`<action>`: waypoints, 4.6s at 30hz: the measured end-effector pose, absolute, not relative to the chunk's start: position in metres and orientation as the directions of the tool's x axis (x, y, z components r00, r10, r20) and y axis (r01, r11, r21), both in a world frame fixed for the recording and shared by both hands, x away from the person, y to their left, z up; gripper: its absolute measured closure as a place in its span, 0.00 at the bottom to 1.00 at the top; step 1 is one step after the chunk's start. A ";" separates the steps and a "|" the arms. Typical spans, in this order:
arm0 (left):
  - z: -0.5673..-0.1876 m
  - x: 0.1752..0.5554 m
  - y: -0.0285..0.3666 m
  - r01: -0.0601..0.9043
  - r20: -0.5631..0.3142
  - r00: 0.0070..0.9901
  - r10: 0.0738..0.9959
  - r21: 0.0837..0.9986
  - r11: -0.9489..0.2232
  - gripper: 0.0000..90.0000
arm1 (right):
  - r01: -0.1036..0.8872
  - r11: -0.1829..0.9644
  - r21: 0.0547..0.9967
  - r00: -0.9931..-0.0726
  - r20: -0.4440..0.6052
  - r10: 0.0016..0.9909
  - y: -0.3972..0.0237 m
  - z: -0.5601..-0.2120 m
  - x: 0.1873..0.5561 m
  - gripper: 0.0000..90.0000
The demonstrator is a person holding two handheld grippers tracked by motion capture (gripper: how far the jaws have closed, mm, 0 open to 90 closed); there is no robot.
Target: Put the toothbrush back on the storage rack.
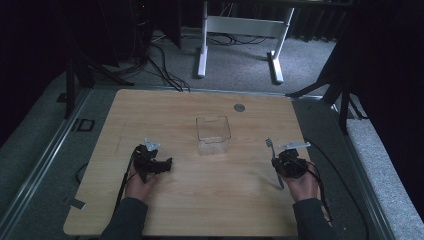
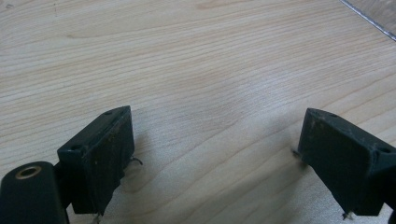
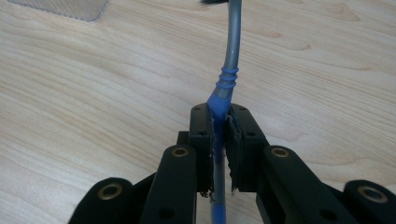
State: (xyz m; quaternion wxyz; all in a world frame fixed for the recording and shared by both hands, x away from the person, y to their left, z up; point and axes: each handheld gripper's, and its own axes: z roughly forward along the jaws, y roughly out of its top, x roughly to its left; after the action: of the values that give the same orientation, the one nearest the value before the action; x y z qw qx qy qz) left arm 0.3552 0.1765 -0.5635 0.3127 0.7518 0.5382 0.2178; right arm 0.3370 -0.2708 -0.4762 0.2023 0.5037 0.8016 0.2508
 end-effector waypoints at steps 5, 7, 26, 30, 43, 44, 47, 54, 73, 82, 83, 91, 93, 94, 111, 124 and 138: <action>-0.563 0.355 0.177 0.673 -0.009 0.327 0.945 0.704 -0.226 0.12 | 0.697 0.350 0.626 -0.398 -0.069 0.915 -0.272 -0.475 0.337 0.90; -0.563 0.355 0.176 0.673 -0.009 0.326 0.945 0.705 -0.225 0.12 | 0.693 0.340 0.636 -0.390 -0.067 0.919 -0.273 -0.474 0.337 0.90; -0.563 0.355 0.176 0.673 -0.009 0.326 0.945 0.705 -0.225 0.12 | 0.653 0.323 0.685 -0.386 -0.065 0.920 -0.267 -0.468 0.339 0.90; -0.563 0.355 0.176 0.673 -0.009 0.326 0.945 0.704 -0.225 0.12 | 0.642 0.320 0.697 -0.387 -0.066 0.920 -0.266 -0.467 0.339 0.90; -0.563 0.355 0.177 0.673 -0.008 0.326 0.945 0.704 -0.227 0.12 | 0.610 0.313 0.728 -0.404 -0.054 0.913 -0.263 -0.466 0.342 0.90; -0.563 0.355 0.177 0.673 -0.008 0.327 0.945 0.704 -0.226 0.12 | 0.608 0.311 0.731 -0.403 -0.054 0.914 -0.263 -0.465 0.342 0.90; -0.563 0.355 0.177 0.673 -0.008 0.327 0.945 0.704 -0.227 0.12 | 0.602 0.309 0.736 -0.402 -0.054 0.914 -0.262 -0.465 0.343 0.90; -0.563 0.355 0.176 0.673 -0.009 0.326 0.945 0.704 -0.226 0.12 | 0.588 0.300 0.751 -0.405 -0.048 0.913 -0.259 -0.462 0.344 0.90; -0.563 0.355 0.177 0.673 -0.008 0.326 0.945 0.704 -0.226 0.12 | 0.557 0.296 0.776 -0.414 -0.050 0.909 -0.252 -0.455 0.353 0.90; -0.563 0.355 0.176 0.673 -0.009 0.326 0.945 0.704 -0.226 0.12 | 0.551 0.276 0.788 -0.410 -0.032 0.911 -0.252 -0.454 0.355 0.90; -0.563 0.355 0.176 0.673 -0.009 0.326 0.945 0.705 -0.225 0.12 | 0.550 0.274 0.789 -0.412 -0.029 0.911 -0.252 -0.454 0.355 0.90; -0.563 0.355 0.177 0.673 -0.008 0.326 0.945 0.704 -0.227 0.12 | 0.537 0.281 0.795 -0.421 -0.036 0.906 -0.246 -0.449 0.356 0.90; -0.563 0.355 0.177 0.673 -0.008 0.326 0.945 0.705 -0.226 0.12 | 0.531 0.284 0.798 -0.425 -0.039 0.904 -0.244 -0.448 0.356 0.90; -0.563 0.355 0.176 0.673 -0.009 0.326 0.945 0.705 -0.226 0.12 | 0.531 0.282 0.799 -0.425 -0.037 0.904 -0.243 -0.447 0.357 0.90; -0.564 0.355 0.176 0.673 -0.009 0.325 0.946 0.705 -0.225 0.12 | 0.496 0.271 0.825 -0.436 -0.034 0.900 -0.234 -0.442 0.360 0.90; -0.563 0.355 0.177 0.673 -0.007 0.327 0.945 0.704 -0.228 0.12 | 0.477 0.288 0.831 -0.448 -0.052 0.893 -0.226 -0.437 0.364 0.90; -0.563 0.355 0.176 0.673 -0.010 0.326 0.945 0.704 -0.225 0.12 | 0.450 0.287 0.846 -0.462 -0.055 0.885 -0.213 -0.429 0.368 0.90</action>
State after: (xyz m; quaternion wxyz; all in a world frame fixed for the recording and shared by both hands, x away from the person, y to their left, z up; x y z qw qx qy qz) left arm 0.3553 0.1764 -0.5635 0.3128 0.7517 0.5384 0.2174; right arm 0.3679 -0.2132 -0.4293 0.2712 0.4418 0.7551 0.4013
